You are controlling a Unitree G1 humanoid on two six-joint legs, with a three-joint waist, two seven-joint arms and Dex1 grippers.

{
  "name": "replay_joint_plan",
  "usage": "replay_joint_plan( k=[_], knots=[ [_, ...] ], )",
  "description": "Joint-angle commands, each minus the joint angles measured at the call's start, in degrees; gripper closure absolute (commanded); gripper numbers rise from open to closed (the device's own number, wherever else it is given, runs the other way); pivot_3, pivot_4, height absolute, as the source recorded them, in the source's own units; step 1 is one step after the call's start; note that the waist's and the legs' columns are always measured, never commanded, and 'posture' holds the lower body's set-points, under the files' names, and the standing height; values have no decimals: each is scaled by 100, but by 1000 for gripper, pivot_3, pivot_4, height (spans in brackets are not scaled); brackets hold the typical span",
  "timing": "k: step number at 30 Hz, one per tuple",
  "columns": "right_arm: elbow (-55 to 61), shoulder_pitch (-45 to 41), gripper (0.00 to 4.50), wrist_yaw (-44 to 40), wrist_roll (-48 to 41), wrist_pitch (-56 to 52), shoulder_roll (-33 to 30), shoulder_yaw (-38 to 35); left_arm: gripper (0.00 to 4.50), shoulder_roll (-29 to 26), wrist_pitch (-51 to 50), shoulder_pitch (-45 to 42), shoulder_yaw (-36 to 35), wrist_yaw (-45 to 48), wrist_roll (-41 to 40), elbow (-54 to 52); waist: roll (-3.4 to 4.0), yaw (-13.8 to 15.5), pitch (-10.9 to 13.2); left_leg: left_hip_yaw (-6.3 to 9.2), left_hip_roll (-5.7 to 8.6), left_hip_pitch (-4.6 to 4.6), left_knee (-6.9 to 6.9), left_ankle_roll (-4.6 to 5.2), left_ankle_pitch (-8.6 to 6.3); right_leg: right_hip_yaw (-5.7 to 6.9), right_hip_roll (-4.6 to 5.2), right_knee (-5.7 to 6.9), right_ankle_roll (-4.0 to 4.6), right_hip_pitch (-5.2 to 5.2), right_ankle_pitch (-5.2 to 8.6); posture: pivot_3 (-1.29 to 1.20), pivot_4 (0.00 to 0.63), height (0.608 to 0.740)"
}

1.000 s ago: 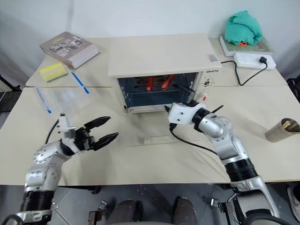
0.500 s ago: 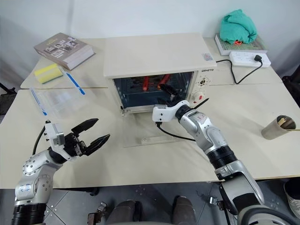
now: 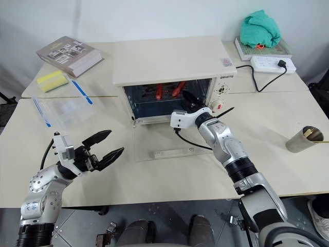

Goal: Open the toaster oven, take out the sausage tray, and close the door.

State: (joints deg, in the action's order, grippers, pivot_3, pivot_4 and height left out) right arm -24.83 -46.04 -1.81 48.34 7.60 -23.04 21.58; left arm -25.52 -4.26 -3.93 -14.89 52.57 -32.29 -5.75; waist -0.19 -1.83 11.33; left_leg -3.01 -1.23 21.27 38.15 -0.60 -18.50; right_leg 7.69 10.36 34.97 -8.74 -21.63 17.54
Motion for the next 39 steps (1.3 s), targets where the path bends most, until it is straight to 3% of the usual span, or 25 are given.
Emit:
replay_joint_plan(
  k=[1, 3, 6, 10, 19, 27, 39],
  knots=[
    [-28, -199, 2740, 106, 16, -54, 27, 29, 0, 13, 102, -23, -17, -21, -59, -132, 0, -2, 0, 0, 0, 0, -1, 0, 0, 0, 0, 0, 0, 0, 0, 0, 150, 740],
    [-114, -247, 2740, 58, -52, -76, 58, 46, 0, 5, 109, -7, -20, -16, -61, -135, 0, 0, 0, 0, 0, 0, -1, 0, 0, 0, 0, -1, 0, 0, 0, 0, 150, 740],
    [-171, -271, 3298, -30, -114, -60, 79, 62, 0, 1, 105, 17, -30, -3, -83, -150, 0, 1, 0, 0, 0, 0, -1, 0, 0, 0, 0, -1, 0, 0, 0, 0, 150, 740],
    [-46, -255, 4485, 72, -126, -45, 51, -1, 0, -3, 100, 24, -40, 11, -101, -153, -8, -2, -4, 0, 0, -1, -1, 0, 0, 0, 0, 0, 0, 0, 0, 0, 150, 740],
    [246, -295, 4485, -235, -324, 266, -170, -75, 0, 19, 98, -21, -2, 48, -102, -81, -8, 9, -3, 1, -2, 3, -3, 0, 0, 1, -3, -6, 0, 0, 0, 0, 150, 740],
    [697, -219, 4485, -1002, -626, 565, -484, -66, 0, 147, 134, -134, 101, -7, -35, -18, -7, 5, -3, 0, -2, 3, -9, -1, -1, 2, -3, -11, 0, -2, 0, 0, 150, 740],
    [2364, 877, 4485, -1686, -783, 156, -864, -408, 0, 121, 128, -138, -25, -38, -109, 51, -8, 20, -3, -3, -3, 4, -13, -1, -1, 2, -3, -14, 0, -5, 0, 0, 150, 740]
  ],
)
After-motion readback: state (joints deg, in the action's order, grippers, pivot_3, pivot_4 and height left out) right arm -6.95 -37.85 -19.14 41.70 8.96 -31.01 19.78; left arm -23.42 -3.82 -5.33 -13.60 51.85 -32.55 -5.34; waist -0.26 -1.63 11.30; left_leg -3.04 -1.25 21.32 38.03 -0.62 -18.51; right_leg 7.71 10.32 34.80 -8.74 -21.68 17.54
